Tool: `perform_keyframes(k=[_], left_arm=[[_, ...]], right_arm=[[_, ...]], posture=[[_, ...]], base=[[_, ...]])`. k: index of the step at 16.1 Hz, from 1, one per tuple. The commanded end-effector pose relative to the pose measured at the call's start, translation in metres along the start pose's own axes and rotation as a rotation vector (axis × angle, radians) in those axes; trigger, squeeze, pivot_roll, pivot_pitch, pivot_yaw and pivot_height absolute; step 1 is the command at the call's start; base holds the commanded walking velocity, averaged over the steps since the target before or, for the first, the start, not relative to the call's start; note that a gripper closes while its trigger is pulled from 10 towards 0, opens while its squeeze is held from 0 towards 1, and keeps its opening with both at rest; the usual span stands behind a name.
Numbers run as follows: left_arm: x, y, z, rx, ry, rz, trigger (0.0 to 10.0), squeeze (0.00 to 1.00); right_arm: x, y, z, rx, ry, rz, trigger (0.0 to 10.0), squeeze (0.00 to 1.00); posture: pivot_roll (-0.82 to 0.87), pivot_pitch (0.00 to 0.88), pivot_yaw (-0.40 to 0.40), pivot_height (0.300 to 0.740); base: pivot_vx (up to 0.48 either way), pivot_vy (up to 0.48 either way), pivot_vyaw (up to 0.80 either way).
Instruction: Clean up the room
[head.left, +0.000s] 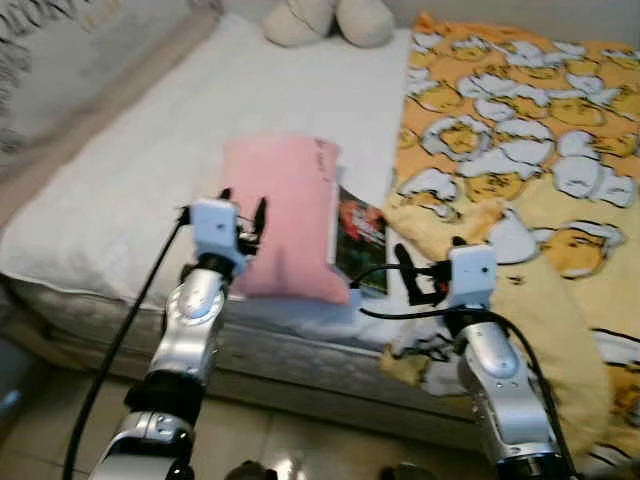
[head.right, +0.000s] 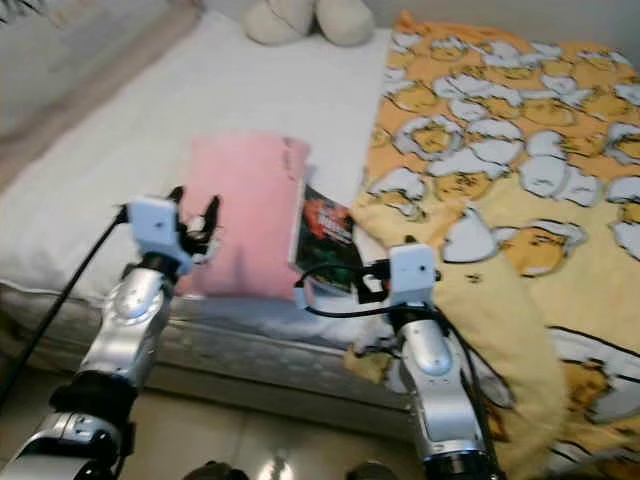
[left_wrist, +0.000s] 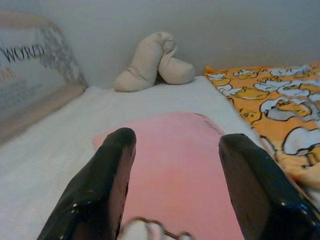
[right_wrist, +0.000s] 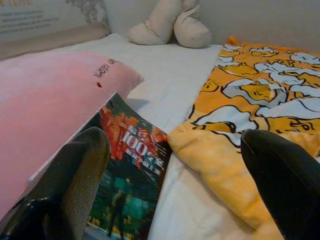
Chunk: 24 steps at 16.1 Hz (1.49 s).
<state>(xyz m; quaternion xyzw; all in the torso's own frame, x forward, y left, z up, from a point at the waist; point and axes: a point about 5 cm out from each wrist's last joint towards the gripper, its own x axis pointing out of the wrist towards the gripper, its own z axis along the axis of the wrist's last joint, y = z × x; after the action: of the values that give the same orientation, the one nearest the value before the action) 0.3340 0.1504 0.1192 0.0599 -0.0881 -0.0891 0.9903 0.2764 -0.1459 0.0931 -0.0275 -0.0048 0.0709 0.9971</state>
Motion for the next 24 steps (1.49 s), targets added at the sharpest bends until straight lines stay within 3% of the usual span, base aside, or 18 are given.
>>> perform_keyframes(k=[1,5,8,12,13,14,16,18,19,20,21,23,24], left_arm=[[0.003,0.006,-0.002,0.040,0.043,0.009,10.0,0.00],[0.008,0.004,0.003,0.056,0.062,0.004,10.0,0.00],[0.005,-0.007,-0.005,0.036,0.095,-0.010,10.0,0.00],[0.008,-0.004,-0.006,0.031,0.113,0.016,10.0,0.00],[0.008,0.003,-0.005,0.010,0.095,0.047,10.0,0.09],[0.008,0.008,-0.004,-0.003,0.094,0.066,10.0,1.00],[0.009,0.015,-0.006,0.005,0.120,0.118,10.0,1.00],[0.007,0.015,-0.010,-0.056,0.160,0.167,10.0,1.00],[-0.001,0.017,-0.014,-0.117,0.165,0.224,10.0,0.67],[-0.012,0.017,-0.016,-0.136,0.166,0.253,10.0,0.00],[-0.024,0.009,-0.015,-0.100,0.145,0.227,10.0,0.00],[-0.027,0.001,-0.012,-0.074,0.135,0.201,10.0,0.00],[-0.021,-0.001,-0.007,-0.088,0.105,0.188,10.0,0.17]], right_arm=[[0.004,0.004,0.001,-0.006,-0.017,0.004,10.0,0.00],[0.004,0.000,-0.004,-0.030,0.005,-0.014,10.0,0.00],[-0.001,-0.004,-0.009,-0.052,0.013,-0.017,10.0,0.00],[0.000,-0.005,-0.008,-0.069,0.000,-0.014,10.0,0.00],[0.001,-0.005,-0.007,-0.071,-0.003,-0.013,10.0,0.00],[0.002,-0.005,-0.006,-0.072,-0.006,-0.015,10.0,0.00],[0.006,-0.003,-0.005,-0.072,-0.007,-0.007,10.0,0.00],[0.010,0.003,-0.001,-0.074,-0.009,0.030,10.0,0.00],[0.011,0.005,0.001,-0.078,-0.008,0.053,10.0,0.00],[0.011,0.005,0.003,-0.072,-0.015,0.061,10.0,0.00],[0.009,0.003,0.002,-0.059,-0.016,0.054,10.0,0.00],[0.006,0.002,-0.002,-0.065,-0.010,0.052,10.0,0.00],[0.005,0.002,-0.006,-0.081,0.009,0.040,10.0,0.00]], posture=[[-0.15,0.000,0.066,0.740],[-0.16,0.000,0.072,0.740],[-0.18,0.000,0.072,0.740],[-0.18,0.000,0.066,0.740],[-0.18,0.000,0.062,0.740],[-0.18,0.000,0.060,0.740],[-0.18,0.000,0.059,0.740],[-0.18,0.000,0.058,0.740],[-0.18,0.000,0.059,0.740],[-0.18,0.000,0.057,0.740],[-0.17,0.000,0.052,0.740],[-0.16,0.000,0.051,0.740],[-0.15,0.000,0.045,0.740]], base=[[0.000,0.000,0.00],[0.000,0.000,-0.38],[0.000,0.000,-0.75],[0.000,0.000,0.00],[0.000,0.000,0.00],[0.000,0.000,0.00],[0.000,0.000,0.00],[0.000,0.000,0.00],[0.000,0.000,0.00],[0.000,0.000,0.48],[0.000,0.000,0.71],[0.000,0.000,0.64],[0.000,0.000,0.00]])
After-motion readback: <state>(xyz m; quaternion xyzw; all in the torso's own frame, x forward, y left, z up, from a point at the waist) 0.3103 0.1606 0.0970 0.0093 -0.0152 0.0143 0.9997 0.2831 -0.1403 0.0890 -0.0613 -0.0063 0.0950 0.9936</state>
